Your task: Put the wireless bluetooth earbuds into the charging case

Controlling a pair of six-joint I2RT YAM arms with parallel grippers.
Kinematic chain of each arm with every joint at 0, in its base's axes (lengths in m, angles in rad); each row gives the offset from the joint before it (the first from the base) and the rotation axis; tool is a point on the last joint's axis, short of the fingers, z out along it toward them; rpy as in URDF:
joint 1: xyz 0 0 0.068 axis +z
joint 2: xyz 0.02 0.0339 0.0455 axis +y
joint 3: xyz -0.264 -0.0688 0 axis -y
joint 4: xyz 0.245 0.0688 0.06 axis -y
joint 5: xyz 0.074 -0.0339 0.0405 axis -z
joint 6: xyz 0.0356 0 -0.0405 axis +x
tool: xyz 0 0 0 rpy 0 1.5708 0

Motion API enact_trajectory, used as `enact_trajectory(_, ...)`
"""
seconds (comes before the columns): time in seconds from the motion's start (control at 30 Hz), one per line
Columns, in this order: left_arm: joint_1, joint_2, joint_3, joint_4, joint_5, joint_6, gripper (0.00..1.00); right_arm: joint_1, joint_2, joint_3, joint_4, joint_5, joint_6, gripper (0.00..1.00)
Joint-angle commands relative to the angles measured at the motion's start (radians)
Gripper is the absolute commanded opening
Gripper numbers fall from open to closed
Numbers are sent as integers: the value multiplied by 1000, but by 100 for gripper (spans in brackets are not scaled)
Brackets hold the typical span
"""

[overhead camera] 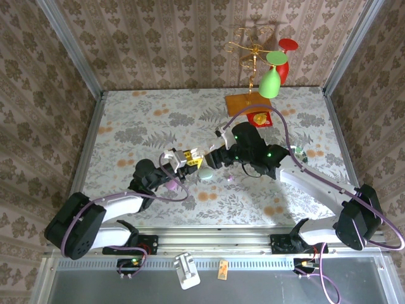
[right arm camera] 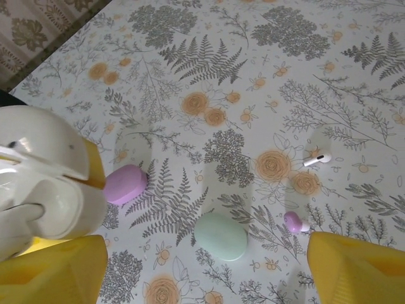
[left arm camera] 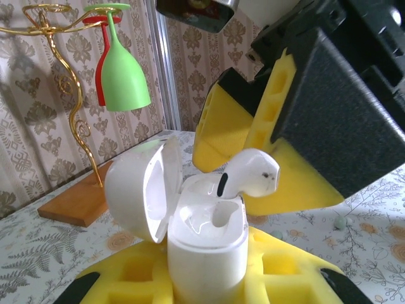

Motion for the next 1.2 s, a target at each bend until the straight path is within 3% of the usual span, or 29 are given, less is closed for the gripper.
enact_trajectory(0.0, -1, -27, 4, -4, 27, 0, 0, -12, -8, 48, -13, 39, 21, 82)
enact_trajectory(0.23, -1, -38, 1, -16, -15, -4, 0, -16, -74, 3, 11, -36, -40, 83)
enact_trajectory(0.53, 0, -34, 22, -50, -35, 8, 0, 9, -123, -32, 52, -200, -106, 96)
enact_trajectory(0.83, -1, -44, 18, -50, -26, 1, 0, 37, -14, 62, 28, -163, -100, 94)
enact_trajectory(1.17, 0, -74, 8, -72, -35, 12, 0, 36, 47, 102, -24, -42, -57, 83)
